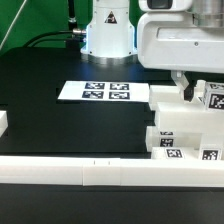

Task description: Assemble chair

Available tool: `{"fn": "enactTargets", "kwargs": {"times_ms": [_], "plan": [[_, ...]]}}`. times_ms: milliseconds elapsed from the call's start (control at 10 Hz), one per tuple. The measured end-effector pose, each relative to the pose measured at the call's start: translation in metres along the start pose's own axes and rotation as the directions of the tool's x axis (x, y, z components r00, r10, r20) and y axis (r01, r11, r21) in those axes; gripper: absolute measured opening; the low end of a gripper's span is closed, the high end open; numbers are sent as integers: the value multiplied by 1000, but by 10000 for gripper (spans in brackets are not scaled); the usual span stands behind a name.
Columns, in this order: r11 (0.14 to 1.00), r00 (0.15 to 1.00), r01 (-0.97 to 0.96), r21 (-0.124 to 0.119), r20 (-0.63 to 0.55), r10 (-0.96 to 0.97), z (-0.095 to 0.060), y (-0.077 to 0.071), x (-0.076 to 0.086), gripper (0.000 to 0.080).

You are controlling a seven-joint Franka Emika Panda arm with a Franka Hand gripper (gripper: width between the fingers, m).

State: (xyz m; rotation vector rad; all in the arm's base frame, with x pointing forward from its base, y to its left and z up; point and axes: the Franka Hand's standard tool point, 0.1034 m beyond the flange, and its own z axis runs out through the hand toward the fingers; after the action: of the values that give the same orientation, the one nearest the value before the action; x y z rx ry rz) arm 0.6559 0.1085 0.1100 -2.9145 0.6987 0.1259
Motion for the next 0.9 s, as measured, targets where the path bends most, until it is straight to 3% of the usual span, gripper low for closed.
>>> {"fn": "enactTargets", "kwargs": {"times_ms": [200, 300, 500, 700, 800, 900], "plan": [[944, 946, 322, -78, -5, -323, -2, 9, 4, 648], [913, 917, 396, -102, -3, -398, -3, 8, 3, 648], [902, 907, 417, -111, -6, -420, 1, 5, 1, 648], [911, 916, 399, -109, -8, -402, 2, 6, 2, 394], [910, 916, 399, -109, -8, -402, 2, 6, 2, 394], [916, 921, 387, -109, -9, -390, 2, 6, 2, 273]]}}
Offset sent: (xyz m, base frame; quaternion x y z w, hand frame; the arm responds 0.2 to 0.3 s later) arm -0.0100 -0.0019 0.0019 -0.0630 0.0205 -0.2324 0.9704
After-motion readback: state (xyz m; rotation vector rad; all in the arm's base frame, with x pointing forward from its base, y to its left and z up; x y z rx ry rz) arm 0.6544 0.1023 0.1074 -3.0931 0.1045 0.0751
